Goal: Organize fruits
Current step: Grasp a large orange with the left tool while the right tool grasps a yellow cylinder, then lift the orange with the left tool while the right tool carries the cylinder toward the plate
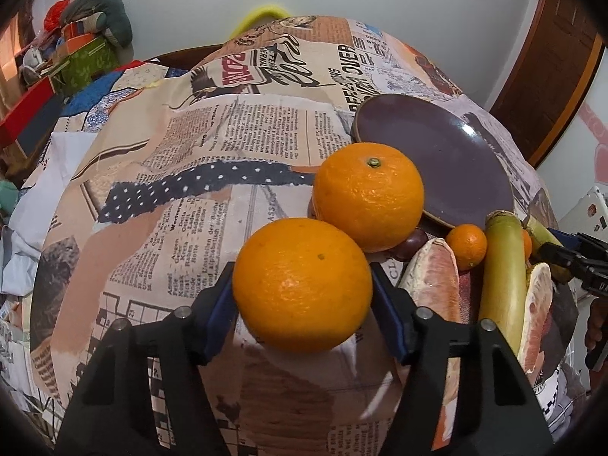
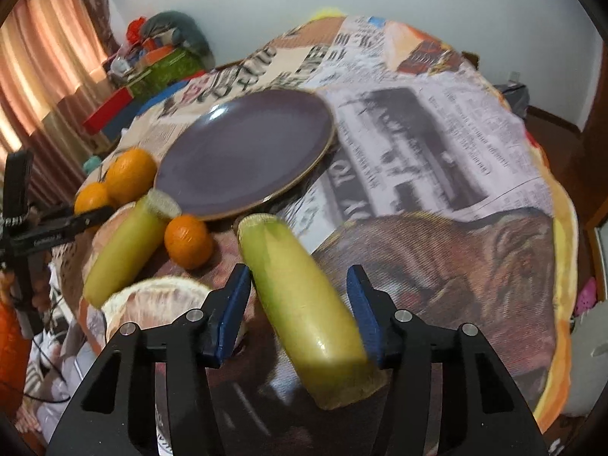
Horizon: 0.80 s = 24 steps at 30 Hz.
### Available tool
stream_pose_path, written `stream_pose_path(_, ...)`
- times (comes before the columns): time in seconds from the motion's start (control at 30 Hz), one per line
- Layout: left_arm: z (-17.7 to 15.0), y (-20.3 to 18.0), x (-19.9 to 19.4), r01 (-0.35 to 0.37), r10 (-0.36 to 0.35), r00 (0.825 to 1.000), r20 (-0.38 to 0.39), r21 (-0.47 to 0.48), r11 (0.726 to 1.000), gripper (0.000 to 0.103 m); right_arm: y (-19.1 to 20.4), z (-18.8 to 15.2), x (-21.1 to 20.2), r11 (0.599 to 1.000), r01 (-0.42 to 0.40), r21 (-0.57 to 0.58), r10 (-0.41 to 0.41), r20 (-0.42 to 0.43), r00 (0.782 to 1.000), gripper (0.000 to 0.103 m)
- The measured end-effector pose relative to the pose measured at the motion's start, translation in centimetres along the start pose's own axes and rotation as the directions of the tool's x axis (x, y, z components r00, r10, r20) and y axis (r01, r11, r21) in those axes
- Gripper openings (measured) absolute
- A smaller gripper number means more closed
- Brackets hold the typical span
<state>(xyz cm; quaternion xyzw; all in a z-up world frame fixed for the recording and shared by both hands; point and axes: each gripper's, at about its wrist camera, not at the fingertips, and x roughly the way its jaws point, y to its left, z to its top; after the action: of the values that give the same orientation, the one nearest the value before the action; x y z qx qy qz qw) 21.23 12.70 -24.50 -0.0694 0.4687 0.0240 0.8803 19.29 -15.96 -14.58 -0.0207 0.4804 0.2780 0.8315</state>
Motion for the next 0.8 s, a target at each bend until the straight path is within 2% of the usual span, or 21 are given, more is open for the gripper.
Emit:
stream_pose_path(0.2, 0.1, 0.0, 0.1, -0.006, 0.006, 1.0, -0.011, 0.001, 1.0, 0.065, 0.0, 0.1, 0.7, 1.0, 0.007, -0.003, -0.007, 0.003, 1.0, 0.051)
stream_pose_path(0.33, -0.1, -0.1, -0.3, -0.01, 0.01, 1.0, -0.015, 0.0, 1.0, 0.064, 0.3, -0.3, 0.2, 0.998, 0.051, -0.021, -0.051, 0.01, 0.999, 0.046)
stream_pose_path(0.5, -1.0, -0.3, -1.2, 0.012, -0.011, 0.999, -0.03, 0.002, 1.0, 0.064, -1.0, -1.5, -1.1, 0.999, 0.018, 0.051, -0.018, 0.002, 1.0, 0.04)
stream_pose_path(0.67, -1.4, -1.0, -1.6, -0.004, 0.004, 0.999, -0.034, 0.015, 1.0, 0.064, -0.5, -2.3, -1.4, 0.999, 0.034, 0.03, -0.034, 0.003, 0.999, 0.039)
stream_pose_path(0.8, -1.1, -1.0, -2.4, 0.023, -0.023, 1.0, -0.015, 0.003, 1.0, 0.064, -0.5, -2.0, -1.6, 0.999, 0.028, 0.043, -0.029, 0.011, 1.0, 0.038)
